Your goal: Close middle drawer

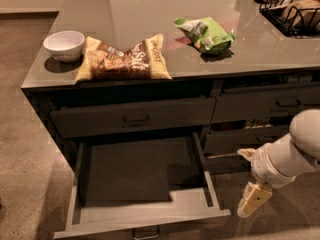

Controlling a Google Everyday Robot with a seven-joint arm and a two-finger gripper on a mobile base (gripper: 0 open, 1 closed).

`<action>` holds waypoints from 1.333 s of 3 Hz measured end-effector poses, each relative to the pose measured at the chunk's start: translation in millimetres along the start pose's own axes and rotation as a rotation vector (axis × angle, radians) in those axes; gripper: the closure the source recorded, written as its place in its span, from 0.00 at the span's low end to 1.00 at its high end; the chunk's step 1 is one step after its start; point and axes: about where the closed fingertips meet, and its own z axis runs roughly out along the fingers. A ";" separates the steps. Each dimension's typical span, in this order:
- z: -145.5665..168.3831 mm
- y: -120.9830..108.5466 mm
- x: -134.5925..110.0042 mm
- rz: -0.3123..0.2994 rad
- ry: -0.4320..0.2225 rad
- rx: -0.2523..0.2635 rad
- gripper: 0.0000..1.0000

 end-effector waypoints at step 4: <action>200.2 60.9 -11.5 -0.249 0.022 -0.153 0.00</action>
Offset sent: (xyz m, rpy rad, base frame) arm -0.0066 0.0868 -0.1534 -0.0065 0.1244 0.2002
